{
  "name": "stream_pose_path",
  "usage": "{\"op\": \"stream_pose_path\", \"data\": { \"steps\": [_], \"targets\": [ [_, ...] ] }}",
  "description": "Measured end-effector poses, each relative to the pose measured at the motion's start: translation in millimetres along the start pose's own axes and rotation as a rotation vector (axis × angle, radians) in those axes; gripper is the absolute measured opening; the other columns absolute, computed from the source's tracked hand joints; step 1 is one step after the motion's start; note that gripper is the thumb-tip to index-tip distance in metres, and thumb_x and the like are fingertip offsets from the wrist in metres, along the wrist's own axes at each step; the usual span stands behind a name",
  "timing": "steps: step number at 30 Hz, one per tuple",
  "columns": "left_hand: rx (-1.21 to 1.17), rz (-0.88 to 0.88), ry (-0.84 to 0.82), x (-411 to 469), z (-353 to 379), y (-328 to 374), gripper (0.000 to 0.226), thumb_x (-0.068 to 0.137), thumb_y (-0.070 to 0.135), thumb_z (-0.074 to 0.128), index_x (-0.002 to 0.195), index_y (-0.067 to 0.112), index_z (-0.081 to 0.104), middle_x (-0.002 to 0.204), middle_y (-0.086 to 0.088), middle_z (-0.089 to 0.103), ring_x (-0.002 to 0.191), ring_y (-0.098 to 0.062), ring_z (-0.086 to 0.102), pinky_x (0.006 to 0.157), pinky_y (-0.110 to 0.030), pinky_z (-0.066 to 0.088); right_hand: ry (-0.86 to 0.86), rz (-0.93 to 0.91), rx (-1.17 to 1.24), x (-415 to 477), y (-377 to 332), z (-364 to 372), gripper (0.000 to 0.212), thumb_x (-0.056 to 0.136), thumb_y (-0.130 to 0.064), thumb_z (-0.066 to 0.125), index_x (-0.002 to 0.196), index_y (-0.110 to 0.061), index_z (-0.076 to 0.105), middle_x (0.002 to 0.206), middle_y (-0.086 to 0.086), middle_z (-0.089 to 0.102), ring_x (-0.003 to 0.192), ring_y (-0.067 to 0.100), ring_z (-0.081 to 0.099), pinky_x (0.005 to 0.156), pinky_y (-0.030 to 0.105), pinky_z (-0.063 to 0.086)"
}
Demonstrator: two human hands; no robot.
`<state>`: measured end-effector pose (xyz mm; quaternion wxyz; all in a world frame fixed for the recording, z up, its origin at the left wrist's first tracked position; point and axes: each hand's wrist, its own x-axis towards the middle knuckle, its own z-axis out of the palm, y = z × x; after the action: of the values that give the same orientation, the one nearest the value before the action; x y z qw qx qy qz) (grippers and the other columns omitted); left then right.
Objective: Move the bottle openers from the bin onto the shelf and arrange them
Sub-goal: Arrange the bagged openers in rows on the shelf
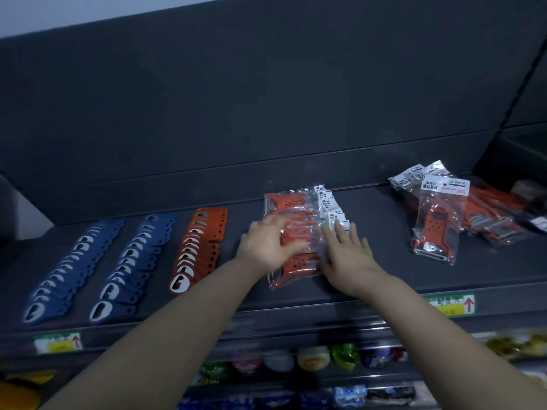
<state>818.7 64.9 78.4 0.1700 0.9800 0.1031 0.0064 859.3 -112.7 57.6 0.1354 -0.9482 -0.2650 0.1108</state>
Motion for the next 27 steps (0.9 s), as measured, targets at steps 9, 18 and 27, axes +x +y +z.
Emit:
{"op": "stream_pose_path", "data": {
  "steps": [9,18,27],
  "targets": [
    [-0.051,-0.140,0.142,77,-17,-16,0.022,0.091,0.019,0.050,0.088,0.019,0.071,0.095,-0.001,0.072,0.093,-0.027,0.064,0.078,-0.037,0.051,0.006,-0.172,-0.151,35,-9,-9,0.072,0.097,-0.049,0.039,0.153,-0.021,0.004,0.160,-0.003,-0.010,0.145,0.016,-0.020,0.116,0.047,-0.010],
    [0.081,-0.207,-0.126,127,-14,-9,0.016,0.075,0.039,0.079,0.081,0.027,0.070,0.095,0.008,0.071,0.097,-0.016,0.063,0.095,-0.039,0.048,-0.061,-0.201,-0.176,41,8,7,0.071,0.097,-0.058,0.018,0.152,-0.022,-0.011,0.158,-0.005,-0.018,0.143,0.015,-0.025,0.115,0.042,-0.013],
    [0.314,0.091,-0.034,140,-17,-5,0.019,0.094,0.012,0.052,0.081,0.025,0.048,0.076,0.010,0.054,0.094,-0.018,0.046,0.086,-0.038,0.033,-0.029,-0.210,-0.204,56,14,6,0.078,0.087,-0.064,0.001,0.151,-0.022,-0.010,0.159,-0.003,-0.015,0.138,0.015,-0.029,0.114,0.044,-0.015]
  ]
}}
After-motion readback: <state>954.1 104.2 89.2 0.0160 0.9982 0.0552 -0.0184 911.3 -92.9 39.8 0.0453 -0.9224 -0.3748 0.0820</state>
